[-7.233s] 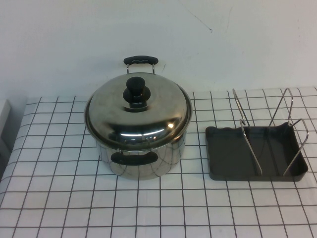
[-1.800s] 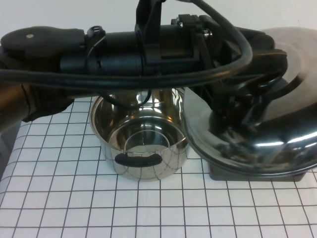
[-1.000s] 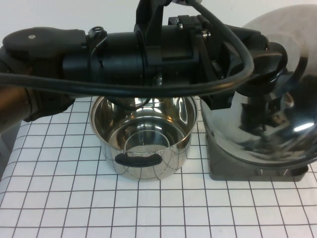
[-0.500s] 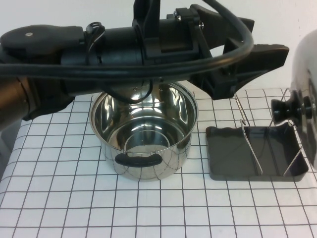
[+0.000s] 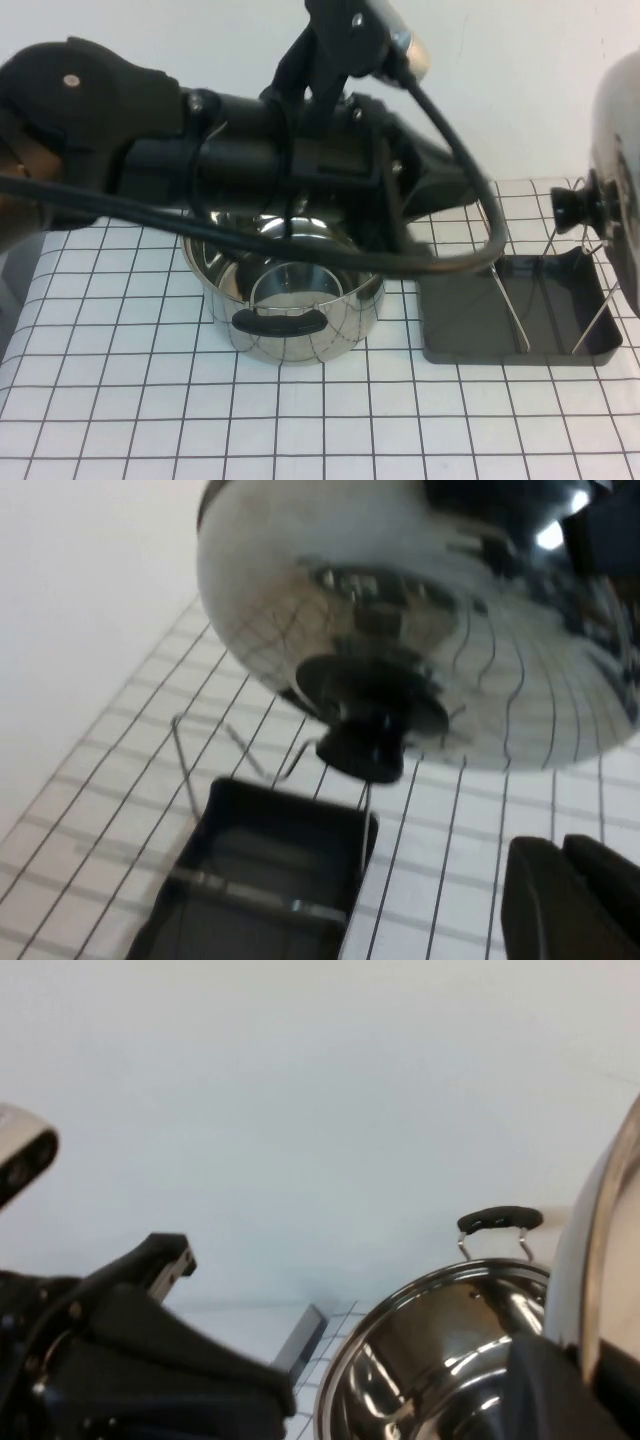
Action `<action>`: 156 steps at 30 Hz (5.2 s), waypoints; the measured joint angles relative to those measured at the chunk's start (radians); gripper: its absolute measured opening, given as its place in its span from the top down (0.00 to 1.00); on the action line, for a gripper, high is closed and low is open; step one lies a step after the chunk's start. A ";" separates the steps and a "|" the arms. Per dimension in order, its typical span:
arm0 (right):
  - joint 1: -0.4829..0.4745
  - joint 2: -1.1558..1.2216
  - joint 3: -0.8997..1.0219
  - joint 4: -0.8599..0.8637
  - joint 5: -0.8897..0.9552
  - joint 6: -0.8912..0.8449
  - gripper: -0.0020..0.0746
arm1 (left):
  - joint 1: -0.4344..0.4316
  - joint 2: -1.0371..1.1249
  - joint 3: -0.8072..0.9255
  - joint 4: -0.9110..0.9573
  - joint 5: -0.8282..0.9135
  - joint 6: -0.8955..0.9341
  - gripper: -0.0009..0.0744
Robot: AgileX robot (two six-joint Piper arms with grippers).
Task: Put pot lid on rack
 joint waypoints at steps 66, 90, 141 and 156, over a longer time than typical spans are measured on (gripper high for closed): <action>0.161 0.562 -0.288 0.008 -0.085 -0.075 0.95 | 0.000 -0.255 0.236 0.806 0.074 -0.713 0.99; 0.161 0.623 -0.278 0.019 -0.076 -0.134 0.94 | 0.000 -0.255 0.236 0.770 0.076 -0.714 0.99; -0.037 0.610 -0.278 -0.249 0.115 -0.006 0.35 | 0.000 -0.255 0.236 0.740 0.075 -0.714 0.99; -0.261 0.411 -0.278 -0.295 0.292 0.010 0.42 | 0.000 -0.268 0.236 0.773 0.019 -0.703 0.99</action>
